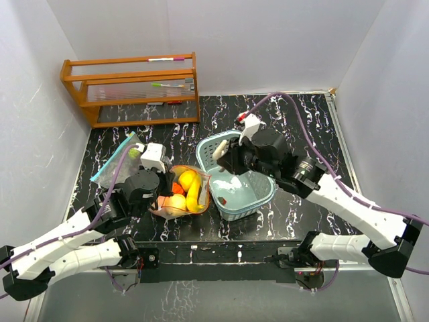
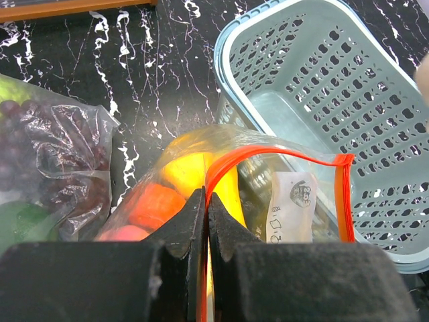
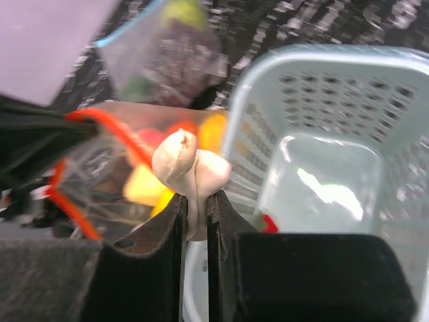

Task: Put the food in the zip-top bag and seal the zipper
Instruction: Pick up the fake vegetable from the bin, then place the fake vegetable in the zipper food storage bag.

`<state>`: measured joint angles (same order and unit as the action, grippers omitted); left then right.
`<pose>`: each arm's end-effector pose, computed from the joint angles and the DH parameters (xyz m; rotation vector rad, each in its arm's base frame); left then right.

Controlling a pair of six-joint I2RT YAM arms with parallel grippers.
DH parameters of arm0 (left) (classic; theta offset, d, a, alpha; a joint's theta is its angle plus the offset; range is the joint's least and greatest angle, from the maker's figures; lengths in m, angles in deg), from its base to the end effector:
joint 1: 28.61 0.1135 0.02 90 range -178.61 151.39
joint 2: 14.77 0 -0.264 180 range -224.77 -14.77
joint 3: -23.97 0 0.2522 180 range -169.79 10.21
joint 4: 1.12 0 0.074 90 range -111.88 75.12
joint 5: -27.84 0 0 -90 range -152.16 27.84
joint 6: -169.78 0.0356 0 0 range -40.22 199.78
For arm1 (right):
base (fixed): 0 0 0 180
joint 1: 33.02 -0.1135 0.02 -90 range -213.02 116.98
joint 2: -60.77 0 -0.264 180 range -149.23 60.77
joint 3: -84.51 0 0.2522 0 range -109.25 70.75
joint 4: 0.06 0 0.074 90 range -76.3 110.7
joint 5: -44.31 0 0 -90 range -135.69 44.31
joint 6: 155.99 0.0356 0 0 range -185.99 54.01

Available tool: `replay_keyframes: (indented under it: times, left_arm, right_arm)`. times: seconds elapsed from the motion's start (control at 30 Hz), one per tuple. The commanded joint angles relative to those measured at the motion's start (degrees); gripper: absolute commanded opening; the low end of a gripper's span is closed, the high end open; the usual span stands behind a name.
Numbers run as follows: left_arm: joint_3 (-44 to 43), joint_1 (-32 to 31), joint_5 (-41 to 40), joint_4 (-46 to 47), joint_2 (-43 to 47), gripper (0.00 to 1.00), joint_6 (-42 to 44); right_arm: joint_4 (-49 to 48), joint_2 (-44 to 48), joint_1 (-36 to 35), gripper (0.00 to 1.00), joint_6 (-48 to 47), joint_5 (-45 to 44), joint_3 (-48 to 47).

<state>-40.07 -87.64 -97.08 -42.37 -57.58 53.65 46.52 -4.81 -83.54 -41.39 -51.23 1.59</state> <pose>0.0990 -0.1253 0.3489 0.1322 1.8743 -0.4441 0.1598 0.1885 0.3756 -0.4235 2.1129 0.6871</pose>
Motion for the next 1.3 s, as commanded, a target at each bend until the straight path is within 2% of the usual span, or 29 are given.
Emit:
replay_keyframes:
  times: [0.0, 0.2, 0.37, 0.5, 0.77, 0.93, 1.03, 1.13, 1.27]
  left_arm:
    - [-2.32, 0.22, -0.53, 0.5, -0.06, 0.0, 0.38]
    - [-2.59, 0.18, -0.42, 0.18, -0.16, 0.0, 0.2]
    - [-2.83, 0.19, -0.3, 0.15, -0.07, 0.0, 0.2]
    - [-2.63, 0.23, -0.15, 0.12, -0.17, 0.0, 0.19]
    - [-2.77, 0.22, -0.07, 0.58, -0.73, 0.0, 0.33]
    - [-2.78, 0.23, 0.36, 0.77, -1.22, 0.0, 0.25]
    - [-2.89, 0.22, 0.46, 0.77, -1.21, 0.0, 0.27]
    - [-2.98, 0.22, 0.53, 0.77, -1.05, 0.0, 0.29]
    - [-2.64, 0.23, 0.93, 0.9, -1.13, 0.0, 0.16]
  right_arm:
    - [-10.43, -0.93, -2.67, 0.08, -5.81, 15.7, -1.59]
    - [-13.34, -5.01, -10.01, 0.1, -8.4, 17.12, -1.87]
    - [-10.41, -10.14, -12.66, 0.3, -8.84, 11.03, -3.2]
    - [-9.97, -10.8, -13.1, 0.48, -8.9, 8.23, -3.13]
    - [-10.19, -6.42, -13.11, 0.69, -9.34, 3.07, -2.13]
    - [-9.69, -3.27, -13.1, 0.71, -8.23, -0.92, -1.21]
    - [-7.08, -0.05, -12.96, 0.79, -2.48, -13.45, 0.93]
    - [-0.02, 0.65, -10.66, 0.83, 4.0, -23.09, 1.43]
    - [5.08, -0.37, -2.4, 0.83, 9.35, -19.13, 3.99]
